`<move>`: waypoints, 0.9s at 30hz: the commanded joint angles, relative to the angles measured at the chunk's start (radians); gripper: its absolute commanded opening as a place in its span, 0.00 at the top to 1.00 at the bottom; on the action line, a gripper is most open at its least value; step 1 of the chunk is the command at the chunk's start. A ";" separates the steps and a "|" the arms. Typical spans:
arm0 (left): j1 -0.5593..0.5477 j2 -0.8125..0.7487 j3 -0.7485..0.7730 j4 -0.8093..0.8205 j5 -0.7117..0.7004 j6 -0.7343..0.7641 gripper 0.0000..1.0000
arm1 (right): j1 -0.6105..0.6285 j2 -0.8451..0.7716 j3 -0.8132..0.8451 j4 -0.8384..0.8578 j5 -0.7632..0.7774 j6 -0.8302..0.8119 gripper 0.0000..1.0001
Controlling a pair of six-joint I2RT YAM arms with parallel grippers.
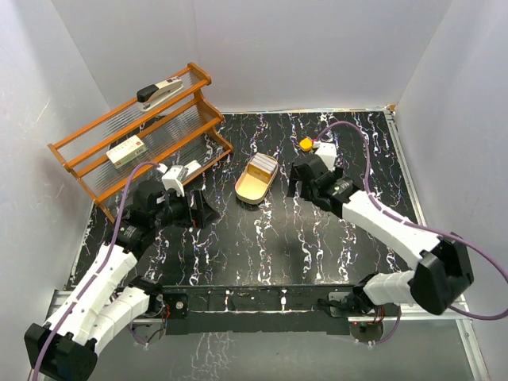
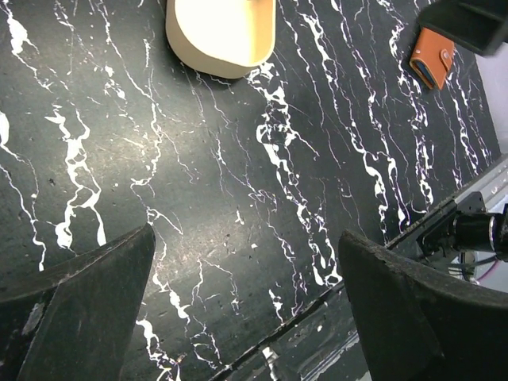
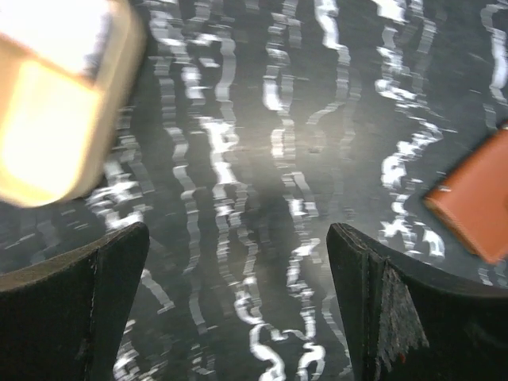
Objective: Put the credit cards into the card holder
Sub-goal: Move the card holder to the center of the board.
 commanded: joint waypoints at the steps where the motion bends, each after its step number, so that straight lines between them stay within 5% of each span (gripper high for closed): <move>1: 0.006 -0.031 0.026 -0.008 0.046 0.012 0.01 | -0.141 0.021 0.014 -0.044 0.021 -0.064 0.07; 16: 0.006 -0.049 0.020 -0.010 0.088 0.034 0.01 | -0.725 0.253 0.018 0.051 -0.100 -0.084 0.08; 27: 0.006 -0.087 0.032 -0.038 0.033 0.039 0.01 | -0.849 0.346 -0.051 0.164 -0.183 -0.001 0.10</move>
